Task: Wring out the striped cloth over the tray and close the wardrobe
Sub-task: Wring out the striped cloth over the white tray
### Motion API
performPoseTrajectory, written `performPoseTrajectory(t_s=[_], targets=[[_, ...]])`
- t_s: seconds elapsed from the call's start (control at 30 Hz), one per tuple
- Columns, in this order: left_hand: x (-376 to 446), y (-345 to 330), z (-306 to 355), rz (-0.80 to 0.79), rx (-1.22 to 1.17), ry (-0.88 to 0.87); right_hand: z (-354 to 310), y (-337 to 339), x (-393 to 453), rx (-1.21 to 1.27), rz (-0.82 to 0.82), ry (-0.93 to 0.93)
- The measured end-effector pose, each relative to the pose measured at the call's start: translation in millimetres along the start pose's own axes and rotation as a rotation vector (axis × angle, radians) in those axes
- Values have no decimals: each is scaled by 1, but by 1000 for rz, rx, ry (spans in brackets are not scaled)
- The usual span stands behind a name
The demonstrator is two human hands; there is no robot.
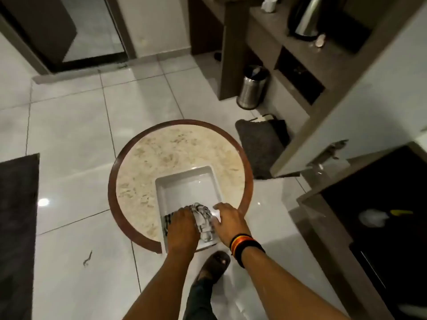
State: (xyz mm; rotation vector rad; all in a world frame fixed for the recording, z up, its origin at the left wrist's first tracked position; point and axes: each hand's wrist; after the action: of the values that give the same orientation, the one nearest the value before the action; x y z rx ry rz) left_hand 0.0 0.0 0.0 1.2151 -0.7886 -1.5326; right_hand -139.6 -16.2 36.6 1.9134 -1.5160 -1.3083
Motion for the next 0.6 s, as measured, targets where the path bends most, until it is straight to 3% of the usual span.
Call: performPoseTrajectory(t_s=[0.13, 0.3, 0.5, 0.6], targets=[[32, -14, -39, -124, 115, 34, -10, -34, 38, 17, -139, -156], [54, -37, -61, -262, 312, -45, -11, -70, 68, 16, -141, -246], [65, -40, -71, -214, 364, -128, -9, -92, 89, -125, -113, -272], [62, -27, -76, -93, 137, -126, -15, -83, 91, -136, -125, -250]])
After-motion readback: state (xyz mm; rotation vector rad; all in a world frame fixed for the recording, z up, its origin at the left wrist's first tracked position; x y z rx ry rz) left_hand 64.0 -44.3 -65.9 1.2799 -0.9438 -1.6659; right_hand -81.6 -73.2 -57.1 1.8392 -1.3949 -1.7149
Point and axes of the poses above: each hand's wrist, its own x-axis towards the middle knuckle, its own y-axis out of the back of the hand, z = x × y, and after that the axes turned 5 degrees about -y, right-handed
